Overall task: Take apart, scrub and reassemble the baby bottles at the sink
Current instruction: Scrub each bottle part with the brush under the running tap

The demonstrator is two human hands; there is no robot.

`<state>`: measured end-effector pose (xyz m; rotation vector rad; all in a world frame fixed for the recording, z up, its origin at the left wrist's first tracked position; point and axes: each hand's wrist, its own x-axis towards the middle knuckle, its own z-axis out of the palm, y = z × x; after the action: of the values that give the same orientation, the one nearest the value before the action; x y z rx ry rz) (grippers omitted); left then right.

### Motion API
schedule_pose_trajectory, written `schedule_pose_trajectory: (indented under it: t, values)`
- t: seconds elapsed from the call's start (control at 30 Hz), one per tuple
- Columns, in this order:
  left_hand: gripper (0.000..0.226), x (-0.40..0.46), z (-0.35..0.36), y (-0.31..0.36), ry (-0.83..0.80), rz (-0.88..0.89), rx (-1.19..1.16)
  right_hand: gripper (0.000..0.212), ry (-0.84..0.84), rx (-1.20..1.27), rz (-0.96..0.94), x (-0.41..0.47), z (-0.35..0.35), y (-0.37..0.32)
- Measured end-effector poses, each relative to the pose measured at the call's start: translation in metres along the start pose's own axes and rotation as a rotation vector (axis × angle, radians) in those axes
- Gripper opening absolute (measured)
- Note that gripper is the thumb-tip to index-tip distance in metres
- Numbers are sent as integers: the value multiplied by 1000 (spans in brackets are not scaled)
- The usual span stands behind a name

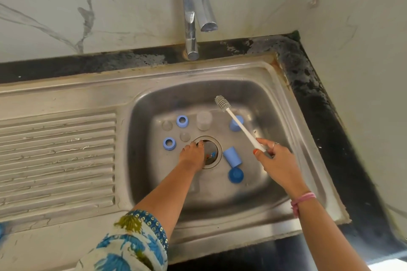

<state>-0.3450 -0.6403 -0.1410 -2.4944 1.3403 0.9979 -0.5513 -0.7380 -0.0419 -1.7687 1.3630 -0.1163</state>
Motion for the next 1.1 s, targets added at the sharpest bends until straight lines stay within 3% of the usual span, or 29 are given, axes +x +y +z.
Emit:
schedule_pose_trajectory:
  t: [0.17, 0.4, 0.6, 0.8, 0.9, 1.1]
  values:
    - [50, 7, 5, 2, -1, -11, -18, 27, -9, 32, 4, 0, -1, 0]
    - [68, 4, -18, 0, 191, 80, -137, 27, 5, 116, -3, -1, -6, 0]
    - [70, -9, -84, 1, 308, 216, -391, 28, 29, 205, -18, -5, -11, -6]
    - [93, -18, -180, 13, 404, 362, -543, 27, 49, 270, -25, -12, -18, -13]
    - [89, -15, -210, 17, 456, 304, -598, 25, 50, 282, -16, -15, -20, -14]
    - [79, -2, -226, 12, 348, 133, -639, 23, 42, 314, -27, -21, -21, -14]
